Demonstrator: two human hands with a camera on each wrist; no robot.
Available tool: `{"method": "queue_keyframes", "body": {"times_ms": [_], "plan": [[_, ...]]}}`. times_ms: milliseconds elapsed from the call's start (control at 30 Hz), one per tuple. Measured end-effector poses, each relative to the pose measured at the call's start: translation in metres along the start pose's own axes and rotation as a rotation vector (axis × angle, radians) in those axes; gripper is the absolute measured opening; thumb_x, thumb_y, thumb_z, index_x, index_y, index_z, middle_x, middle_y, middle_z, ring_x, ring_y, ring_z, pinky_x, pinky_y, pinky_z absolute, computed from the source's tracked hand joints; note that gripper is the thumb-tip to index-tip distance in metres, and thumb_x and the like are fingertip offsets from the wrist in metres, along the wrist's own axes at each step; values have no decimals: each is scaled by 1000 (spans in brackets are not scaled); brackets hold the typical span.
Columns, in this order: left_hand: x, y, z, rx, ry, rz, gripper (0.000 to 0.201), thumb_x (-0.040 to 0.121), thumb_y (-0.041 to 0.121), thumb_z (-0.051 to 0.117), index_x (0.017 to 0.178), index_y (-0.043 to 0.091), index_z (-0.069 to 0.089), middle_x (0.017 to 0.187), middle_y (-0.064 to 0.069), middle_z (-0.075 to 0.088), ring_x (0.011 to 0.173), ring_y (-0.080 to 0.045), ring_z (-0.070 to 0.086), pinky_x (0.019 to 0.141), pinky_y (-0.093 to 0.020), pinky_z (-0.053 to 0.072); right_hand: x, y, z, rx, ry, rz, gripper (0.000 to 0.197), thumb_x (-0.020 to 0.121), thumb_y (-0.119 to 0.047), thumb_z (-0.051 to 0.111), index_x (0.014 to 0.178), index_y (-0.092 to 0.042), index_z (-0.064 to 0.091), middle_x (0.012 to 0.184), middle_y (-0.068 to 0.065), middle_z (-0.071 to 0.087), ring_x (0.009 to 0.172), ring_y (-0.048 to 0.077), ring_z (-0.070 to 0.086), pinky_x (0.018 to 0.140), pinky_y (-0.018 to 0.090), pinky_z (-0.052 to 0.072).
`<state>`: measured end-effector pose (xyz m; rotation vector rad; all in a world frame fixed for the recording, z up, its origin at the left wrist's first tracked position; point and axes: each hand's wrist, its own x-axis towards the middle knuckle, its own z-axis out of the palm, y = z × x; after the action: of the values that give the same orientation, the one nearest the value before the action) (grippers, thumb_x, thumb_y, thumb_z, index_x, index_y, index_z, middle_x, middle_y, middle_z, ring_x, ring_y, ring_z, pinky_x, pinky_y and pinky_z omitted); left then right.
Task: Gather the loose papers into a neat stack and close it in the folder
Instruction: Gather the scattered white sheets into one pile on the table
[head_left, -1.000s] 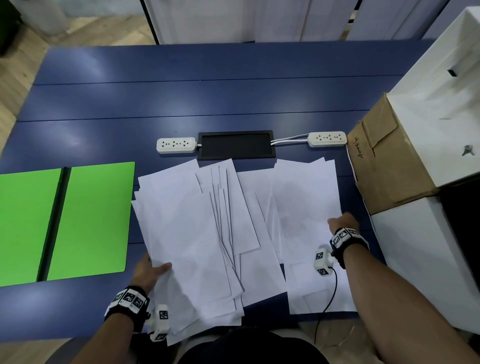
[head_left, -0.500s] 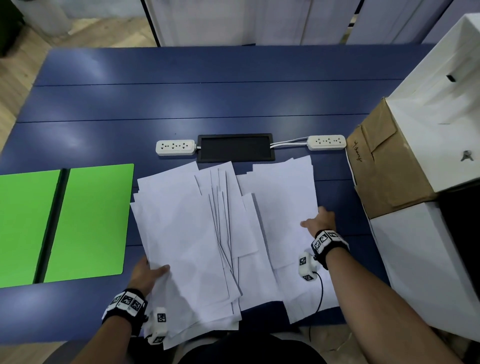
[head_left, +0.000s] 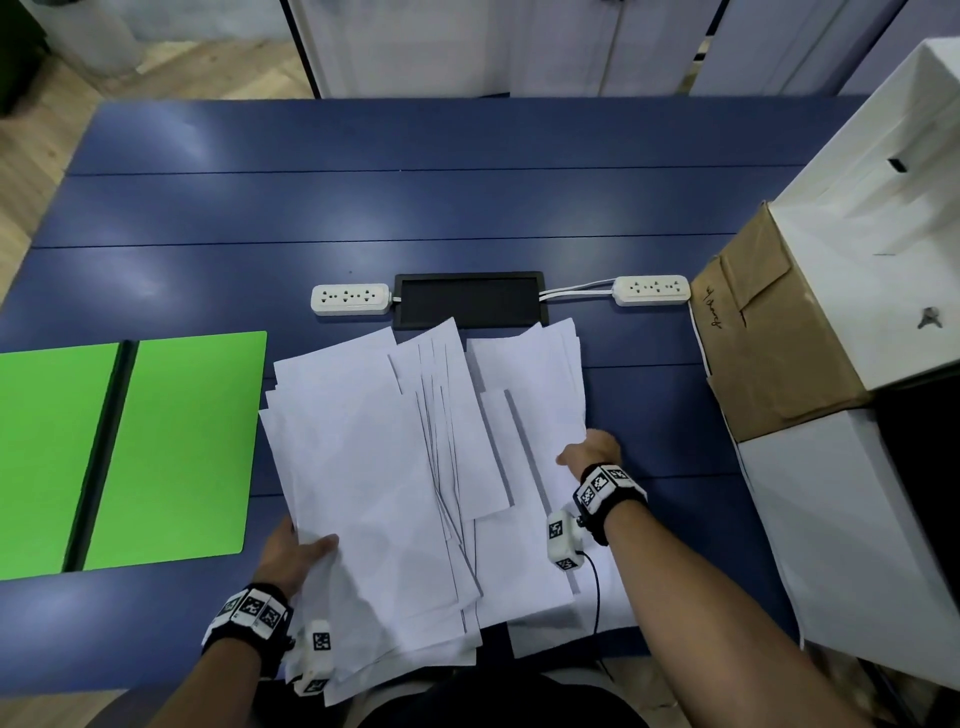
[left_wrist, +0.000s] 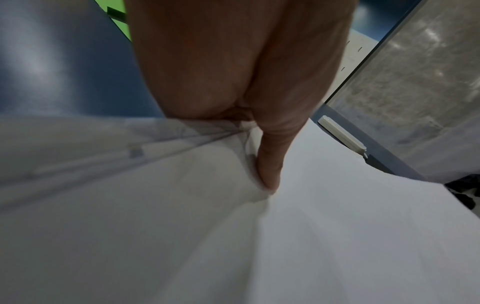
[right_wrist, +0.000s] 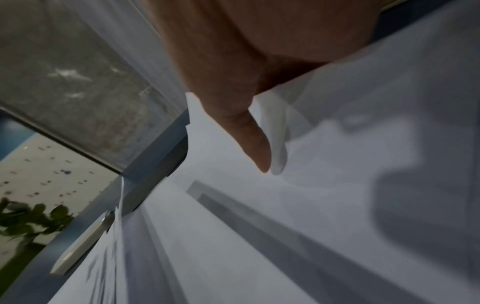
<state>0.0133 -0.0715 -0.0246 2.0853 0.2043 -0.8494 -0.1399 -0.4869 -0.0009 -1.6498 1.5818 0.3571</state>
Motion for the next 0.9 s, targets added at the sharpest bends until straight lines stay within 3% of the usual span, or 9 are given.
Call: {"method": "queue_keyframes", "body": {"times_ms": [100,300,400,500,600,767,900], "plan": [[1,0,0,5,-2,-7,47,80,-5,77,122,-3,57,105,-19,67,88,-29,63,77,-36,48,-6,-1,7,2,44,-37,43,72,-9,76,113,-8,62,123,14,63,103,36,66,79,34,55],[2,-1,-2,-16,-20,3,45,79,-5,77,120,-1,58,106,-19,68,90,-30,64,81,-38,50,-7,1,5,55,-56,24,55,78,-9,77,128,1,57,129,17,64,114,37,64,89,36,53],[-1,1,-1,-39,-30,21,40,80,-6,75,115,4,58,104,-16,68,90,-28,64,81,-37,49,1,9,0,47,-96,4,53,73,-13,82,121,-1,64,121,14,70,106,33,68,89,36,56],[1,-2,-3,-47,-32,10,42,79,-5,77,116,4,60,106,-16,70,97,-33,67,85,-41,52,9,20,-14,73,-76,-52,37,74,-9,81,108,-2,70,111,13,74,94,29,71,89,38,58],[3,-5,-6,-57,-46,14,46,77,0,80,118,5,61,108,-16,73,99,-37,70,88,-50,56,-1,22,-51,3,37,-143,33,80,-9,78,111,-2,70,113,16,74,101,33,70,88,35,55],[-5,-1,-6,-78,-47,5,47,77,-3,78,120,5,61,108,-15,72,97,-34,70,88,-46,55,-43,11,-119,-69,250,-379,52,86,-8,75,133,5,58,132,23,63,121,40,59,98,38,46],[-6,-3,-7,-45,-34,16,44,72,0,83,111,10,66,105,-13,75,95,-33,72,86,-51,58,-94,-2,-153,-52,285,-629,24,87,-6,73,111,-7,68,97,7,73,90,22,61,76,24,42]]}}
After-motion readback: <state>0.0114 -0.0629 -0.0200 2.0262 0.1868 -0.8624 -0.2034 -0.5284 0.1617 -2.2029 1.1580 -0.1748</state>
